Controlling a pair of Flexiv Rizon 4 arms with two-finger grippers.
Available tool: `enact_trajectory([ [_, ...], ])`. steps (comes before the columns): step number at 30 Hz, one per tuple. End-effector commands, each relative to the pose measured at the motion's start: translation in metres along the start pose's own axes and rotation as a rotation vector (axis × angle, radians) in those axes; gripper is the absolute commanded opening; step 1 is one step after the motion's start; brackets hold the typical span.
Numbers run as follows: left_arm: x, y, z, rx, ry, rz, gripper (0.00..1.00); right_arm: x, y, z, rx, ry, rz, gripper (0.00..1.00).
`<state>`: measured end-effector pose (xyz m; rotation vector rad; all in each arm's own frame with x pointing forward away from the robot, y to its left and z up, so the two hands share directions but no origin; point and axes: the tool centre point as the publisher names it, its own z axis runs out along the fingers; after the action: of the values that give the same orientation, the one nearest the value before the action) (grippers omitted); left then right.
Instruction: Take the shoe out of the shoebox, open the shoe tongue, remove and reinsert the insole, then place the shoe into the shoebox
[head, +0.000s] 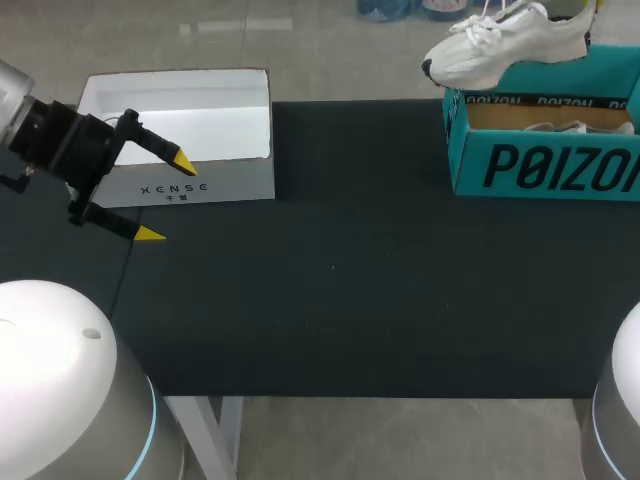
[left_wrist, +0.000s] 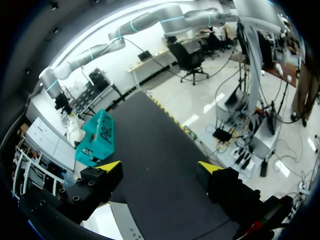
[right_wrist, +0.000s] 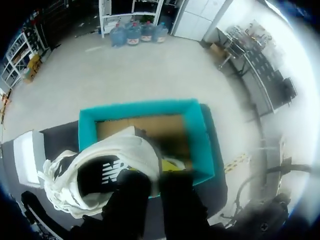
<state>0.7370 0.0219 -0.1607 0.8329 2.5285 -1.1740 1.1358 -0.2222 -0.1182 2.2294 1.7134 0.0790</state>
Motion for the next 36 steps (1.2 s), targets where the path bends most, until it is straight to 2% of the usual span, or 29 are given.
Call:
enact_trajectory([
  [1,0.000,0.000,0.000,-0.002,0.003,0.000,1.00,-0.019,0.007,0.012,0.022,0.045,0.062,0.00],
  [8,0.000,0.000,0.000,-0.002,0.003,0.000,1.00,-0.038,0.000,0.034,0.026,0.018,0.136,0.00],
  [14,0.000,0.000,0.000,-0.002,0.003,0.000,1.00,-0.045,-0.007,0.051,0.023,0.006,0.179,0.00],
  [21,0.000,0.000,0.000,-0.002,0.003,0.000,1.00,-0.056,-0.005,0.080,0.027,0.011,0.259,0.00],
  [36,0.000,0.000,0.000,-0.002,0.003,0.000,1.00,-0.052,-0.004,0.128,0.063,0.013,0.289,0.00],
])
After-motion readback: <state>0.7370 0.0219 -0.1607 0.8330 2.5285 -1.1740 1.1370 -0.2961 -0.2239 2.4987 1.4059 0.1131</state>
